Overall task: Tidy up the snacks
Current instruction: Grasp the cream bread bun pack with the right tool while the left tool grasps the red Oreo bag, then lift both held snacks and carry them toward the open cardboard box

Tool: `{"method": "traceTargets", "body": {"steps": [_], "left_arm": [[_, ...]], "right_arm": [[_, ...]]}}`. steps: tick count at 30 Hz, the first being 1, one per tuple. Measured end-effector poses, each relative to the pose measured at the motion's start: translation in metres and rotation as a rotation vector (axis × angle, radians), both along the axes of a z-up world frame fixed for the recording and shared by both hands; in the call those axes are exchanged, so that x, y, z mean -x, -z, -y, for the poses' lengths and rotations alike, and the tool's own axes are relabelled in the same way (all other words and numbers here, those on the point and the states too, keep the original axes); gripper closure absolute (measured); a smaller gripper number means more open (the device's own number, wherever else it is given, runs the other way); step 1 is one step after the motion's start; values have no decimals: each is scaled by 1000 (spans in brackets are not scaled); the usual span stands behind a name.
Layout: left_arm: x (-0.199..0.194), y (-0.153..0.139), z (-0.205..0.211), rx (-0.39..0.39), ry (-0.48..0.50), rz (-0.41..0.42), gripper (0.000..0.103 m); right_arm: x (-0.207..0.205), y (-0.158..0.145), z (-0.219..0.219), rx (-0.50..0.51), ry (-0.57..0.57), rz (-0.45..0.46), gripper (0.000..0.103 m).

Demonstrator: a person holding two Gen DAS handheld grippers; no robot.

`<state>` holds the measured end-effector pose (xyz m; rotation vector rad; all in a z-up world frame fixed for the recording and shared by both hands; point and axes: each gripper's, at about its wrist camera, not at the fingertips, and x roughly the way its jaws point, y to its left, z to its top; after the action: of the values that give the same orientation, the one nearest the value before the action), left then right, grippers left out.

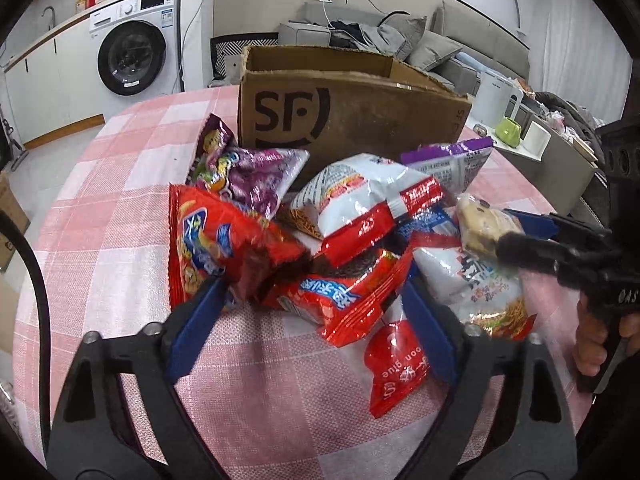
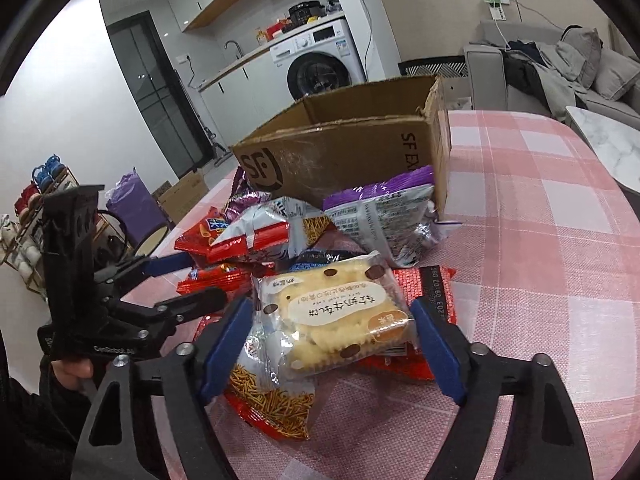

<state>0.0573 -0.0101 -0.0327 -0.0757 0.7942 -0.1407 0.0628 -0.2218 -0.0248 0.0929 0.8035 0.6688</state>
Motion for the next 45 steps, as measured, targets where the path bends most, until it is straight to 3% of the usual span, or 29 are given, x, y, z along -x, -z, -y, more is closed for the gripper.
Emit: {"method": "traceTargets", "body": {"steps": [7, 13, 18, 29, 38, 42, 45], "left_arm": [[-2, 3, -3, 28, 19, -3, 26], [-5, 5, 0, 18, 44, -21, 32], [-9, 8, 1, 47, 71, -41, 47], [1, 2, -2, 83, 89, 11, 65], [7, 0, -6, 99, 75, 3, 65], [7, -3, -2, 74, 58, -1, 51], [6, -4, 6, 37, 52, 4, 47]], "right_arm": [[8, -1, 4, -44, -16, 4, 40], [14, -3, 7, -68, -21, 5, 40], [20, -4, 8, -85, -38, 4, 40], [25, -2, 10, -120, -73, -2, 40], [27, -4, 11, -129, -83, 3, 41], [27, -4, 9, -129, -84, 2, 41], [27, -4, 9, -130, -85, 1, 41]]}}
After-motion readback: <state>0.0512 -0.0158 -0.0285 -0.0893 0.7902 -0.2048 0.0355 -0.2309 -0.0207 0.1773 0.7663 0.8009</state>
